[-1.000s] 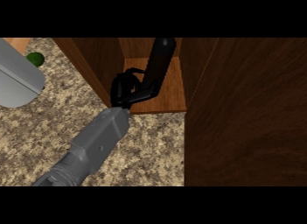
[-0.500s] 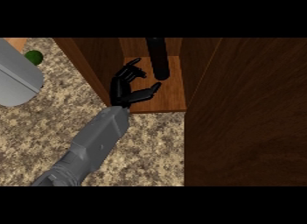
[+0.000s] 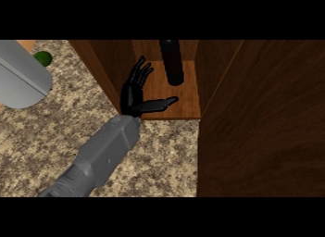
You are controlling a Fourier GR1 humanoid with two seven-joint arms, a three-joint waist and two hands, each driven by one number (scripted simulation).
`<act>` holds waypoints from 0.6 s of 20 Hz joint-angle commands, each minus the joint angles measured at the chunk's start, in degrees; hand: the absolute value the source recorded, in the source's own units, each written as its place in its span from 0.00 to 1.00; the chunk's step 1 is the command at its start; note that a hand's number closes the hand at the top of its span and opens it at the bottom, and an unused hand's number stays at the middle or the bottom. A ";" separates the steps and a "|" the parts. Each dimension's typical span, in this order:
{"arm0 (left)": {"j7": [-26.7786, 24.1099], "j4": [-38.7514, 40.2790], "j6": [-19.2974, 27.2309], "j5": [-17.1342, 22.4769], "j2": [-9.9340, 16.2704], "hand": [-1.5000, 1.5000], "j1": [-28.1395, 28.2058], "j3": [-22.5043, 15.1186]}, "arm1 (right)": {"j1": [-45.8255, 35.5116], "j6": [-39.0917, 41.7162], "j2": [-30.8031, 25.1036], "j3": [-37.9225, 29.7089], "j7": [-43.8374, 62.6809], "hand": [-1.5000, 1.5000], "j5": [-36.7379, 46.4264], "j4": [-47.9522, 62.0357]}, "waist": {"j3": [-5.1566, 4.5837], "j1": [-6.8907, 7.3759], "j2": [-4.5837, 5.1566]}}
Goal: Pick up the wine, place it into the cabinet and close the cabinet
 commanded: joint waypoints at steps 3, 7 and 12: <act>-1.11 -10.27 4.25 -2.04 3.09 0.00 6.36 -0.82 | -1.54 -0.95 -0.61 -0.68 2.28 0.00 -0.43 0.41 | 0.73 2.73 -1.50; 3.53 -22.79 8.64 -5.81 4.60 0.00 11.48 -5.07 | -1.71 -0.98 -0.57 -0.73 1.33 0.00 0.49 0.13 | 0.75 2.52 -1.48; 12.06 -42.31 9.56 -8.10 10.99 0.00 19.95 -11.50 | 1.44 -1.70 0.84 2.04 3.63 0.00 0.92 -5.08 | 0.75 2.91 -1.71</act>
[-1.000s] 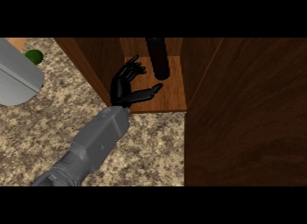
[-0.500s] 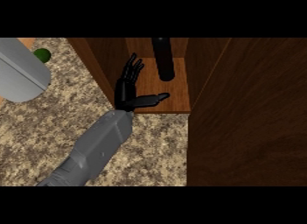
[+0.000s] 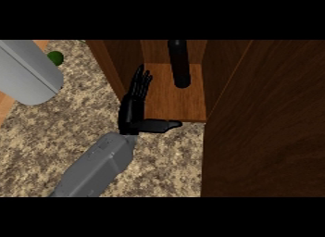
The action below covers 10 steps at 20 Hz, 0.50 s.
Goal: Pick up the wine, place it into the cabinet and close the cabinet
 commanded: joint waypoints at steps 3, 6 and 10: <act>5.26 -24.91 5.43 -3.91 7.75 0.00 13.07 -5.81 | -2.60 -1.58 -0.15 0.07 2.38 0.00 -0.19 -0.15 | 0.09 0.10 0.08; 7.31 -33.51 7.35 -5.75 11.34 0.00 17.75 -5.78 | 3.35 2.45 0.15 -1.10 -3.20 0.00 -1.56 -0.21 | 0.10 -0.92 0.33; 13.38 -46.16 10.69 -7.86 17.61 0.00 21.88 -5.04 | -0.29 -2.09 2.15 4.40 1.71 0.00 3.65 -3.78 | 0.06 -0.95 0.41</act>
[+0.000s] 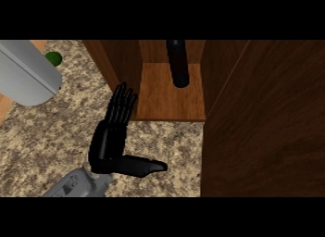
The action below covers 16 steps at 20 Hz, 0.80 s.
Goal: Pick up the wine, place it into the cabinet and close the cabinet
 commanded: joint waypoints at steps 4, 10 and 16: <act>7.08 -22.36 8.10 -5.22 5.40 0.00 9.61 -1.63 | 1.75 2.01 0.38 2.15 -2.33 0.00 2.46 0.65 | 0.00 -0.51 0.20; 5.17 -27.52 7.66 -6.67 8.68 0.00 16.51 -0.71 | 3.49 12.91 -8.29 0.98 -3.14 1.00 -0.55 0.58 | 0.02 -0.50 0.20; 0.52 -31.43 4.95 -6.44 14.71 0.00 27.34 5.09 | 3.97 14.42 -10.04 8.81 6.75 1.00 -5.05 -6.89 | -0.10 -0.38 0.20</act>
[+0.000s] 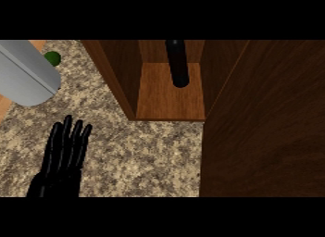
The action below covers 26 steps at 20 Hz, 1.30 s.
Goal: Pick up the wine, place it into the cabinet and close the cabinet
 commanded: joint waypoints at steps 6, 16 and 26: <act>-4.94 -10.53 -5.80 4.24 9.00 0.00 16.90 11.21 | 6.20 -0.07 1.10 11.97 7.91 1.00 -6.35 -7.67 | -0.07 0.21 -0.18; -10.30 -12.23 -21.91 12.55 15.49 0.00 33.83 26.93 | -3.79 -11.68 11.21 32.28 15.45 1.00 11.86 -6.66 | -0.24 1.13 -0.50; -11.83 -11.74 -31.99 14.00 15.49 0.00 43.01 35.69 | -28.45 -33.30 11.37 44.30 16.12 1.00 24.15 9.82 | -0.17 1.62 -0.24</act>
